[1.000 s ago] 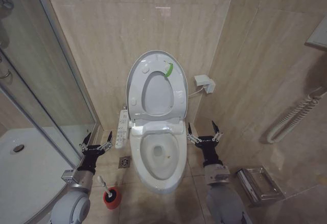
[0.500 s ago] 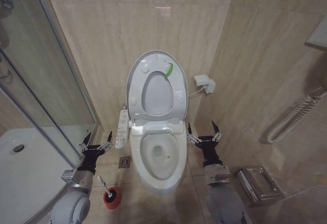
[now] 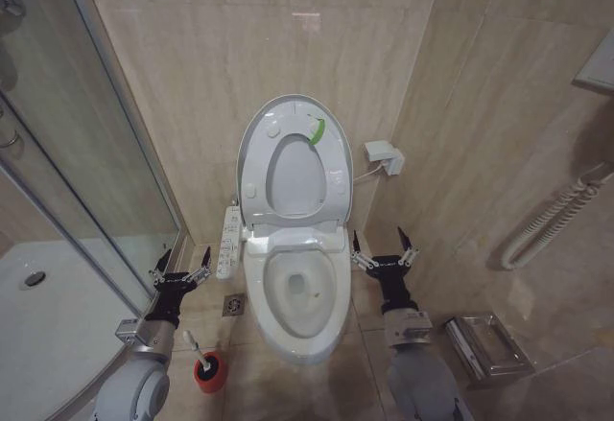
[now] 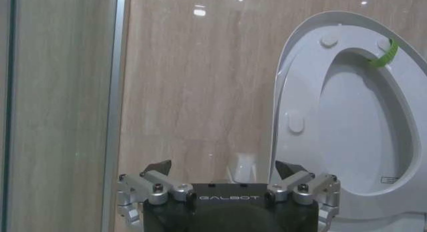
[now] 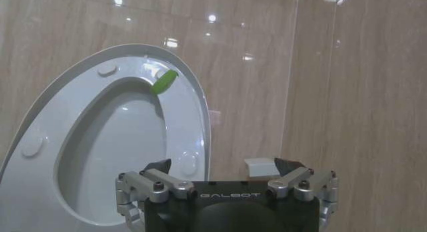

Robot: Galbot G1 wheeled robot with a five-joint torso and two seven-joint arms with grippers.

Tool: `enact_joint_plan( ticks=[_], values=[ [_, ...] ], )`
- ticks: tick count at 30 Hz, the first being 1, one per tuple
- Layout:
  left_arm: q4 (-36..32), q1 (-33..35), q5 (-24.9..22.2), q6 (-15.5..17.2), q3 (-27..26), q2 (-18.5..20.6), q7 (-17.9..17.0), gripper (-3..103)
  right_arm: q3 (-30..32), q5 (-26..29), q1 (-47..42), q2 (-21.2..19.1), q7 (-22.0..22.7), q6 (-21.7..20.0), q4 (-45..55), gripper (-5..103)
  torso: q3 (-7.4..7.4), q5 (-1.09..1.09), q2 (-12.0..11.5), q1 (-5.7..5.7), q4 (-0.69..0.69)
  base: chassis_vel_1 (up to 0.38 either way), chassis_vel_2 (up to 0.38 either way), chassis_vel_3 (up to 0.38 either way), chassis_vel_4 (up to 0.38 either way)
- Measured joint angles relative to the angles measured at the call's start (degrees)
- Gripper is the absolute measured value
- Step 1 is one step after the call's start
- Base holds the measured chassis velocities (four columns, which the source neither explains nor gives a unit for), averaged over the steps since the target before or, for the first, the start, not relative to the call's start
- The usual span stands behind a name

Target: Open the toilet lid, clean the toilet bowl with a toilet brush, close the toilet lid, and flush.

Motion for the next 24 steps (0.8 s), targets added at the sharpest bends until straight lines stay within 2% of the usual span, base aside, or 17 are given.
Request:
enact_joint_plan(
  ticks=[24],
  values=[
    [0.0,0.0,0.0,0.0,0.0,0.0,0.0,100,0.0,0.0,0.0,0.0,0.0,0.0,0.0,100,0.0,0.0,0.0,0.0,0.0,0.0,0.0,0.0,0.0]
  ],
)
